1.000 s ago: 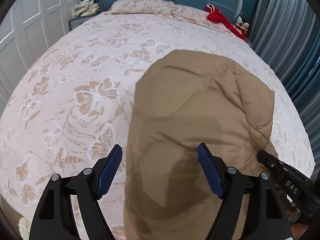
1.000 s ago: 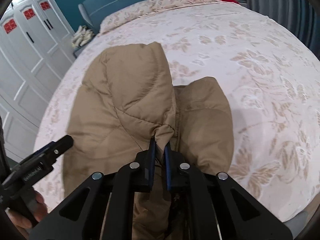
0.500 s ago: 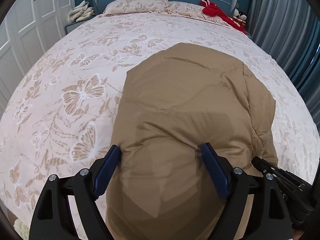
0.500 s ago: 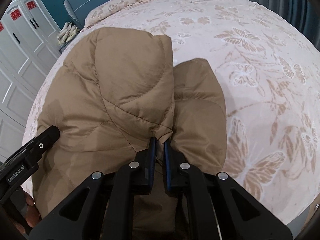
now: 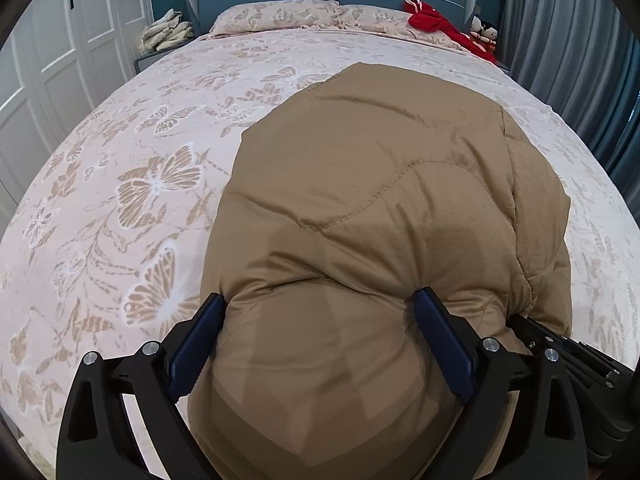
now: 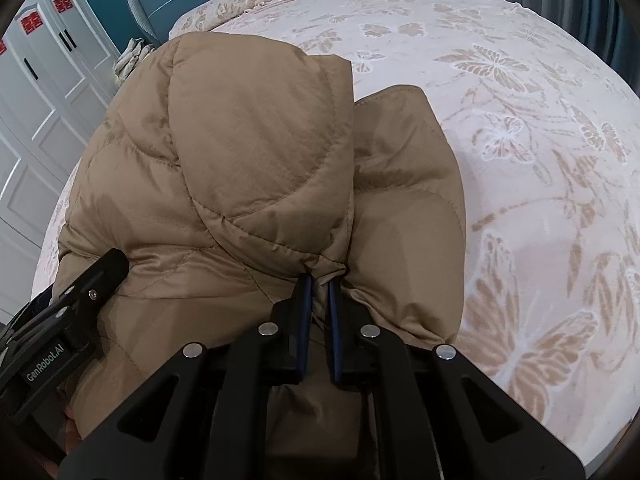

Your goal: Fold large clothes

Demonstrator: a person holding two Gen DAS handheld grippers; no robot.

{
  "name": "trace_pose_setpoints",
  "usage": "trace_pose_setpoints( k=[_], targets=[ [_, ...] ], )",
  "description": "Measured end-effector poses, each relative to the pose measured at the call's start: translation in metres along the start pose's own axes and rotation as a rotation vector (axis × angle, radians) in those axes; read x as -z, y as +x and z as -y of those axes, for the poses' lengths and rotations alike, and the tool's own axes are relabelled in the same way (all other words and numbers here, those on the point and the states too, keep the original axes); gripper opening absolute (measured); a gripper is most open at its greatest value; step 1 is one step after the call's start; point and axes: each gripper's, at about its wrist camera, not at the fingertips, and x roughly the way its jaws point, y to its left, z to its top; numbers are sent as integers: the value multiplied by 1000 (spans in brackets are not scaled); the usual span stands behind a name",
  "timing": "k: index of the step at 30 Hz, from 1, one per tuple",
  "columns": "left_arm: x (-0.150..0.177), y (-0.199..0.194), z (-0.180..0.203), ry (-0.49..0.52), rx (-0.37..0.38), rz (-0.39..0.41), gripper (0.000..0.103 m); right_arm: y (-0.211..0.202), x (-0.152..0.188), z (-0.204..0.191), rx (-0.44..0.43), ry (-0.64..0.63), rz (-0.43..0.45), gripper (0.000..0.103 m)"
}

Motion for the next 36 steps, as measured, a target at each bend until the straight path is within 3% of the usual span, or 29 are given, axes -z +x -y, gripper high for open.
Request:
trace_pose_setpoints(
  k=[17,22,25,29,33,36],
  targets=[
    [5,16,5,0,-28,40,98,14,-3,10,-38,21,30,6],
    [2,6,0,-21,20,34,98,5,-7,14,-76,24,28,8],
    [-4,-16,-19,-50,55,20,98,-17,-11,20,-73,58,15,24],
    [-16,-46,-56,-129,73,50,98,-62,-15,32,-57,79,92,68],
    [-28,-33,-93,-256,180,-38,98,-64,-24,52,-70,137,76,67],
    [-26,-8,-110,-362,281,-125,98,-41,-27,72,-158,232,-7,67]
  ],
)
